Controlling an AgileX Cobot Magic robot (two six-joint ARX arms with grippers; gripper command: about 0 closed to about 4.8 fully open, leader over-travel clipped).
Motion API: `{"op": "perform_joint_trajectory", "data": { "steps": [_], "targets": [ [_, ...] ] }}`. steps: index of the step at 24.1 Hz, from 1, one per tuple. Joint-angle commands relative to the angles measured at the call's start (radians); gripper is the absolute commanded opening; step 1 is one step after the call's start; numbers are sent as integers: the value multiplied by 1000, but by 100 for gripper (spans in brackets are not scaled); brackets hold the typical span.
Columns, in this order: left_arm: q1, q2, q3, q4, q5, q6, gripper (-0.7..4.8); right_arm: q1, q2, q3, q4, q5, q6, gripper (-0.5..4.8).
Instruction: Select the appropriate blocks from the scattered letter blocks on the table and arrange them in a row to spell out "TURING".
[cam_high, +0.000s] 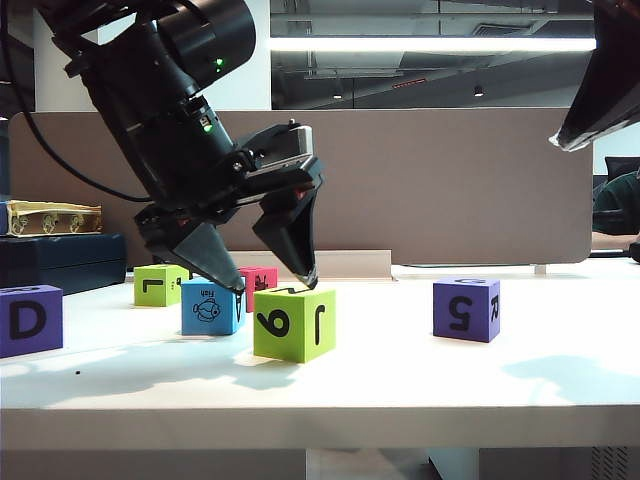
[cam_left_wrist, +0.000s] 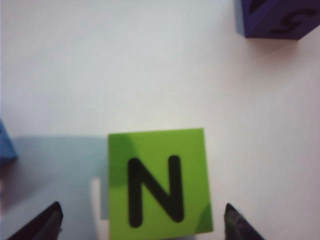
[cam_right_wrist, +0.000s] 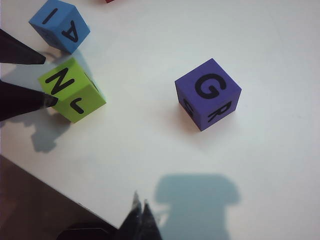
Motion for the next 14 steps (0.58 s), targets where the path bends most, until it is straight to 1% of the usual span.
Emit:
{"op": "perform_joint_trajectory", "data": {
  "steps": [1,10,11,13,14],
  "targets": [
    [-1,-1,4,21,21,0,409,0,-2,6,14,1,0,-1],
    [-1,63,4,50,21,-8,395,0,-2,6,13,2,1,-1],
    [-1,72,4,63,21,-8,384,0,-2,6,13,2,0,-1],
    [-1,81,4,85,21,-8,332,0,-2,6,14,2,0,-1],
    [-1,87,4,97,21,-8,316,0,-2,6,14,2,0,-1]
  ]
}}
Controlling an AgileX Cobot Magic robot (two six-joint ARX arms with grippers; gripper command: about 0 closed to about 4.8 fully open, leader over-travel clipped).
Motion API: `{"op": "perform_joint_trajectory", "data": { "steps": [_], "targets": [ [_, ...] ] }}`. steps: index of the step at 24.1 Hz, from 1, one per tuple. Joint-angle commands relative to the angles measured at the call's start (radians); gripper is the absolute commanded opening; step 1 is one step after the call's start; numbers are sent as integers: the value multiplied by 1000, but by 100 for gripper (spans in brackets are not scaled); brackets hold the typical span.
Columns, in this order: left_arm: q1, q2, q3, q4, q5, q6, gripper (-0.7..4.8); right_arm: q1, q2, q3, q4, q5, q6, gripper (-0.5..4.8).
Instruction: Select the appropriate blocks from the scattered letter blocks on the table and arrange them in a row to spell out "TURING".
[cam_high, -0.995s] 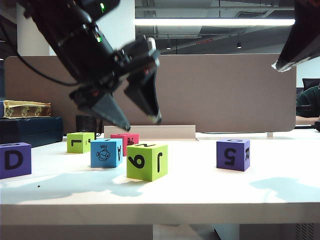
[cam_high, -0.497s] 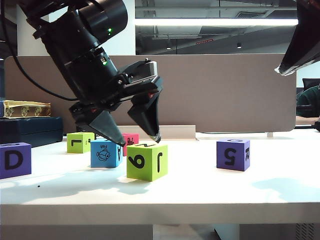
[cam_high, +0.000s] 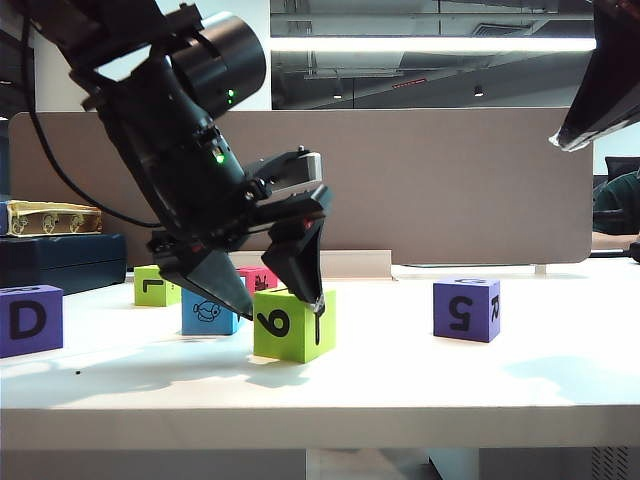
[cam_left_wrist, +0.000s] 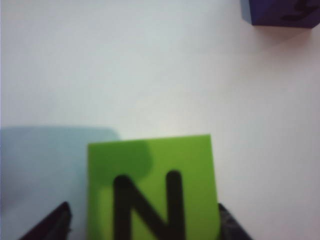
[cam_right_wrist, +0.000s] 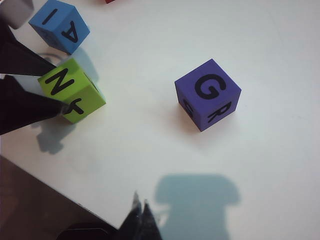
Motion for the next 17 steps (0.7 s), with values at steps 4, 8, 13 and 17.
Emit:
{"op": "perform_joint_trajectory", "data": {
  "steps": [4,8,13,17],
  "targets": [
    [-1,34,4,90,4,-31,304,0,-2,6,12,2,0,-1],
    [-1,44,4,143,4,-33,304,0,-1,6,11,2,0,-1],
    [-1,65,48,207,3,-90,303,0,-1,6,11,2,0,-1],
    [-1,98,120,142,4,-90,276,0,-2,6,7,2,1,-1]
  ]
}}
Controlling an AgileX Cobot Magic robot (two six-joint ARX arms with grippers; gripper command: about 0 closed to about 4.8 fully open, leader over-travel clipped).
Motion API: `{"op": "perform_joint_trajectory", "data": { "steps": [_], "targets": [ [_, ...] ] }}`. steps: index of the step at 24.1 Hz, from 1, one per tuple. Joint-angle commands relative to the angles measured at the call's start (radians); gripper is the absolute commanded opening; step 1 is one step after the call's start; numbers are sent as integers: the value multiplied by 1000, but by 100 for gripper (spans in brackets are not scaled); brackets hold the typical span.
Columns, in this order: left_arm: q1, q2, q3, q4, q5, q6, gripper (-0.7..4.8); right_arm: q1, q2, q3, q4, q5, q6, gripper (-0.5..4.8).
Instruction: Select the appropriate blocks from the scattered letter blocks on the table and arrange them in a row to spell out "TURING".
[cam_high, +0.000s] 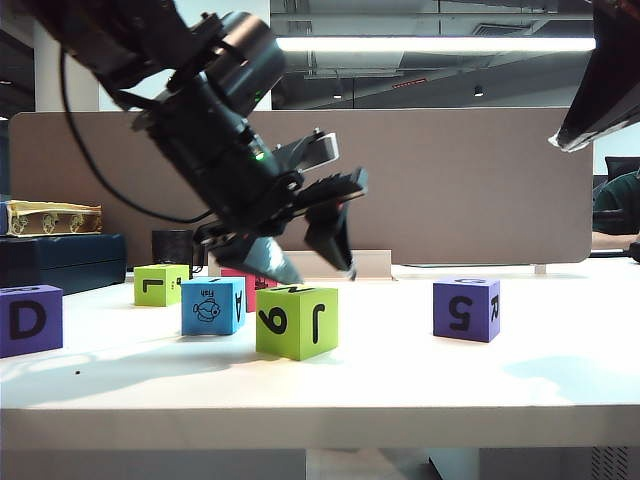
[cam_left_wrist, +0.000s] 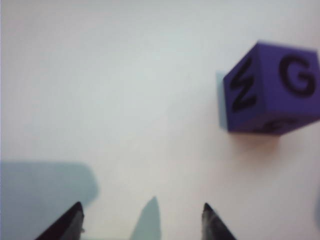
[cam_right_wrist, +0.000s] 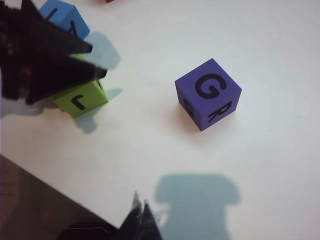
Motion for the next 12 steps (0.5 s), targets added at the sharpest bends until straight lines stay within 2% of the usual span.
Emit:
{"op": "perform_joint_trajectory", "data": {
  "steps": [1,4,7,8,12],
  "targets": [
    [-1,13,55,-90,3,-1,276,0,-2,6,3,2,1,-1],
    [5,9,85,-168,-14,79,278,0,-2,6,-9,2,1,-1],
    [16,8,126,-282,-30,92,292,0,-2,6,-11,2,1,-1],
    [16,8,143,-325,-31,92,312,0,-2,6,-11,2,1,-1],
    [14,8,185,-410,-39,117,345,0,-2,6,-11,2,1,-1]
  ]
}}
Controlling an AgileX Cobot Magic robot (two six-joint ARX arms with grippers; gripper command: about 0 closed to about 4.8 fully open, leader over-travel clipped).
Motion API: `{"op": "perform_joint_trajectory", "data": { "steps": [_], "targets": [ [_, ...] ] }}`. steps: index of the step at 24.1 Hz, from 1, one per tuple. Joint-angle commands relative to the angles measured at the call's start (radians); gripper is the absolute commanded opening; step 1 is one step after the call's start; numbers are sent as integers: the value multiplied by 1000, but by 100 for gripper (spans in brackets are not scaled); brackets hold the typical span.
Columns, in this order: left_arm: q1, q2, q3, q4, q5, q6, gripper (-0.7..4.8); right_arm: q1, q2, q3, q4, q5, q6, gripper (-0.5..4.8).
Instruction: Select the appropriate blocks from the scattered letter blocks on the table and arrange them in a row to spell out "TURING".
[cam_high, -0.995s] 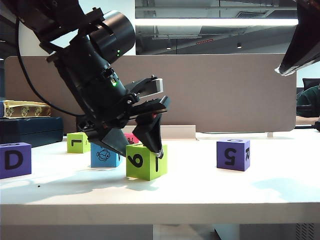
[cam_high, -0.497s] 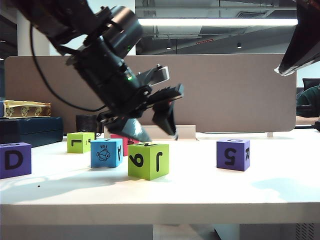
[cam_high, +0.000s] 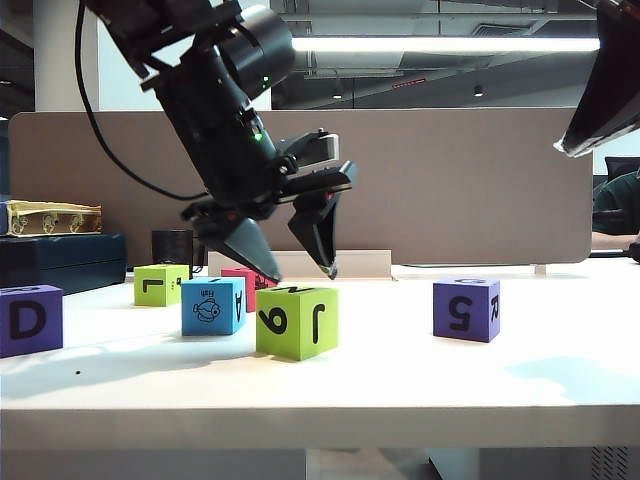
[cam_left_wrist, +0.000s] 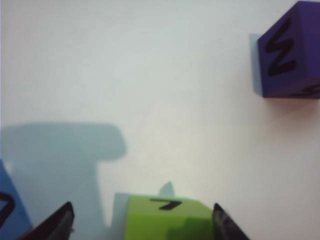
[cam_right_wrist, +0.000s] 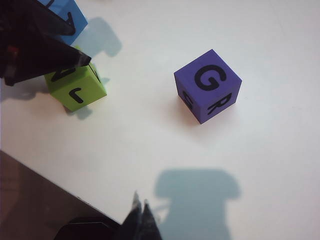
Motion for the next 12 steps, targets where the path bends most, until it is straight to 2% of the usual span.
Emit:
{"op": "perform_joint_trajectory", "data": {
  "steps": [1,12],
  "targets": [
    [-4,-4,26,-83,0,26,345,0,-2,6,9,1,1,-1],
    [-5,-4,27,-200,61,77,345,0,-2,6,8,1,0,-1]
  ]
}}
